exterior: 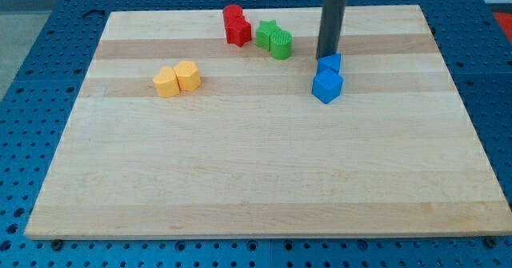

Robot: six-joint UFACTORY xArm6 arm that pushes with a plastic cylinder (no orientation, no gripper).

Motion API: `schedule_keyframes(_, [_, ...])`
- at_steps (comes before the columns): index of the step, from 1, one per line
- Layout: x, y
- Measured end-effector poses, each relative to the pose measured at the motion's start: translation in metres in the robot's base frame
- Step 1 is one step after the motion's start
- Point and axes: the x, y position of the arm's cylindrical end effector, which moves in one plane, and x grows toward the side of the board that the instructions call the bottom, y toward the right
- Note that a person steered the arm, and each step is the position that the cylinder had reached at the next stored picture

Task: Push the green circle along with green star slightly up

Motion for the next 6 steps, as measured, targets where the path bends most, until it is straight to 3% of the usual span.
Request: schedule_keyframes(6, [-0.011,-0.071])
